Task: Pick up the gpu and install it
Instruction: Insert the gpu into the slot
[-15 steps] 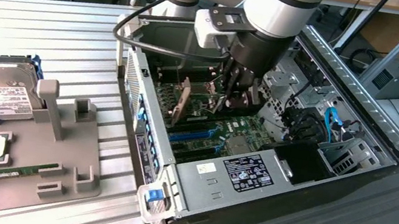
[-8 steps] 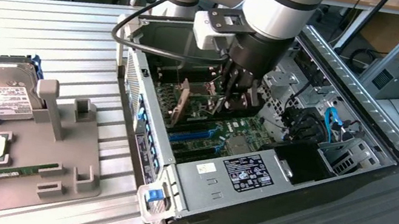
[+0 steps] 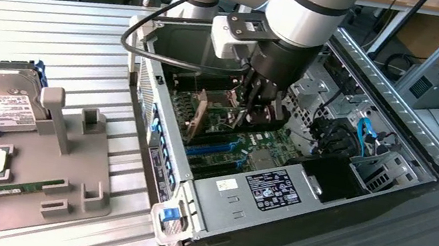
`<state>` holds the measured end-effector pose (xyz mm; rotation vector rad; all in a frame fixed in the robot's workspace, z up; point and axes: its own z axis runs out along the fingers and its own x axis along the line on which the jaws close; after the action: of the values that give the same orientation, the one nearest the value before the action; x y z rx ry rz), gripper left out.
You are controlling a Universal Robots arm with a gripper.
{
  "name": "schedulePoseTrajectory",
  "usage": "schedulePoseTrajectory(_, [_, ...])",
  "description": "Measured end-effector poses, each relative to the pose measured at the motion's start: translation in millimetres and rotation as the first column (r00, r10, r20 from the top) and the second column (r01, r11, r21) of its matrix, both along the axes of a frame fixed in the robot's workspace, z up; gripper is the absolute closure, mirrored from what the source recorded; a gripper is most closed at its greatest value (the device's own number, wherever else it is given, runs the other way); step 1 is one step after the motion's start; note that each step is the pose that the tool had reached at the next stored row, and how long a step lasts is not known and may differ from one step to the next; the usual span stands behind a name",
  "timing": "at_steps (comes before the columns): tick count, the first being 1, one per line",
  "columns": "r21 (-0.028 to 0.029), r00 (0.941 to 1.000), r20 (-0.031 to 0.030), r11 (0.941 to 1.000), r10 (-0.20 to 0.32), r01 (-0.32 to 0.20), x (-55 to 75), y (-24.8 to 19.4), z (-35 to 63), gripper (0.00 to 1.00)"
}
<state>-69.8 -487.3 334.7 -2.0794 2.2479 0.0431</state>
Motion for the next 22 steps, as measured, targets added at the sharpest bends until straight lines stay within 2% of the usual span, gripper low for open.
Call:
schedulePoseTrajectory(2, [0.0000, 1.0000, 0.0000, 1.0000, 0.000, 0.000, -3.3, -3.6, -2.9, 0.73])
schedulePoseTrajectory(14, [0.0000, 1.0000, 0.0000, 1.0000, 0.000, 0.000, -4.8, -5.7, -4.6, 0.73])
schedulePoseTrajectory(16, [0.0001, 1.0000, 0.0000, 1.0000, 0.000, 0.000, -7.3, -11.6, -11.1, 0.73])
schedulePoseTrajectory(22, [0.0000, 1.0000, 0.0000, 1.0000, 0.000, 0.000, -7.4, -12.3, -12.0, 0.73])
